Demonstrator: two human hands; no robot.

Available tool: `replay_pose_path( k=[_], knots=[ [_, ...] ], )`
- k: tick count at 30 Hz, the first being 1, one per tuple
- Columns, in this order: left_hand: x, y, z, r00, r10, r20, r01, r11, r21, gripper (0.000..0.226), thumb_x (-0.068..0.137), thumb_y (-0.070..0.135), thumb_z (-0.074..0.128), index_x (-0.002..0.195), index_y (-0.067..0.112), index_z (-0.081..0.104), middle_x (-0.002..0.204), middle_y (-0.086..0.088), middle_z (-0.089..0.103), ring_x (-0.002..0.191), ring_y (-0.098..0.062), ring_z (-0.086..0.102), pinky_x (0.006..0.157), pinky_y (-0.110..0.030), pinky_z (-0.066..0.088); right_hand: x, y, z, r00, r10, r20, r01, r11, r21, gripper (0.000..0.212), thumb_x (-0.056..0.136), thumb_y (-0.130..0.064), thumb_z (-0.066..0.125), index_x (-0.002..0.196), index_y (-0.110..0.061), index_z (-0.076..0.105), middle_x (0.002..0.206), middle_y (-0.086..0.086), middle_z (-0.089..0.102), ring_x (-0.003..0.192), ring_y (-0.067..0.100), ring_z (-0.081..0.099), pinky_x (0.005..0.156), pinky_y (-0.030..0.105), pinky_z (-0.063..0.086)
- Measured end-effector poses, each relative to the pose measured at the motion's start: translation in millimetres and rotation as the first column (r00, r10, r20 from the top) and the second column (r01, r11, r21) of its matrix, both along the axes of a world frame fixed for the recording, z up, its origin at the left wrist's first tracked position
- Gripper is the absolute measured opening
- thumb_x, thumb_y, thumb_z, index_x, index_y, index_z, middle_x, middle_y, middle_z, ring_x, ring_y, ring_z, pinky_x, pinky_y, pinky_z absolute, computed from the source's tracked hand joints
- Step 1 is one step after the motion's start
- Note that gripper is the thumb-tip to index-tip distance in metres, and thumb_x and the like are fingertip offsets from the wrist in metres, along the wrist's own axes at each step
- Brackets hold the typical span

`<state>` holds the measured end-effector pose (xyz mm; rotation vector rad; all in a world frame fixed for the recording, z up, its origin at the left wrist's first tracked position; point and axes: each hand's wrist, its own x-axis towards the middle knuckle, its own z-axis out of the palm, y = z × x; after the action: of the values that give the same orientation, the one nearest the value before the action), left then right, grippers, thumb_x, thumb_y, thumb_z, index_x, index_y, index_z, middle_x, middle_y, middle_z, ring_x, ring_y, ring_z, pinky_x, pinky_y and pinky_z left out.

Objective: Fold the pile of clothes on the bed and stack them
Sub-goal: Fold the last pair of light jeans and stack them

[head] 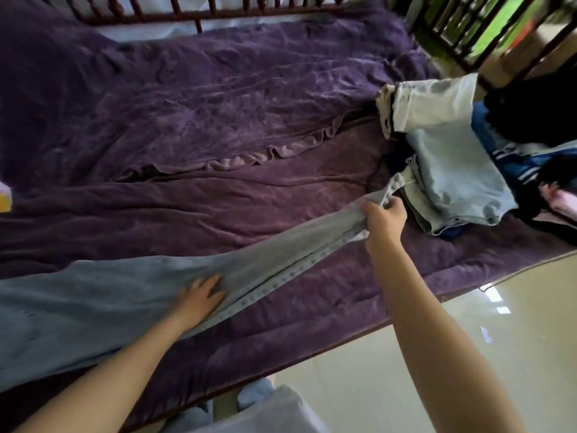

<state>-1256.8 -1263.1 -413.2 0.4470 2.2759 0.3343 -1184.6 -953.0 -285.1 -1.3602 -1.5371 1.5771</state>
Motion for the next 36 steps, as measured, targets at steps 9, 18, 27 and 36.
replay_pose_path(
  k=[9,18,27,36],
  knots=[
    [18.8,63.5,20.1,0.983,-0.173,0.060,0.178,0.980,-0.085,0.062,0.093,0.060,0.029,0.147,0.042,0.004,0.158,0.000,-0.008,0.144,-0.032,-0.009,0.116,-0.050,0.006,19.8,117.4,-13.4,0.973,-0.231,0.026,0.232,0.972,-0.028,0.051,0.081,-0.008,0.068,0.124,-0.011,0.041,0.126,0.016,0.052,0.086,0.016,0.056,0.069,0.023,0.048],
    [18.0,-70.1,-1.0,0.987,-0.136,0.084,0.159,0.855,-0.494,0.068,0.097,0.046,0.036,0.149,0.033,-0.004,0.158,-0.006,-0.011,0.145,-0.032,-0.006,0.116,-0.050,0.007,3.8,24.4,-125.3,0.661,0.296,0.690,-0.106,0.946,-0.305,0.060,0.089,-0.018,0.059,0.139,0.005,0.033,0.131,0.025,0.044,0.121,0.038,0.043,0.095,0.041,0.038],
    [27.2,-93.0,-13.5,0.980,-0.137,0.147,0.194,0.833,-0.518,0.072,0.095,0.055,0.031,0.145,0.036,-0.017,0.152,-0.011,-0.030,0.140,-0.038,-0.022,0.113,-0.056,-0.004,-7.7,33.1,-167.7,0.872,-0.070,0.484,0.324,0.824,-0.465,0.052,0.093,-0.016,0.052,0.141,-0.009,0.035,0.132,0.013,0.051,0.117,0.030,0.053,0.074,0.030,0.047],
    [22.7,-93.5,-17.5,0.979,-0.050,0.198,0.142,0.864,-0.484,0.070,0.092,0.063,0.029,0.147,0.040,-0.008,0.152,-0.008,-0.029,0.140,-0.036,-0.024,0.112,-0.056,-0.007,-24.5,52.1,-131.9,0.894,-0.168,0.416,0.344,0.852,-0.395,0.036,0.084,-0.006,0.062,0.116,-0.015,0.047,0.107,0.006,0.057,0.080,0.017,0.056,0.058,0.021,0.051]
  ],
)
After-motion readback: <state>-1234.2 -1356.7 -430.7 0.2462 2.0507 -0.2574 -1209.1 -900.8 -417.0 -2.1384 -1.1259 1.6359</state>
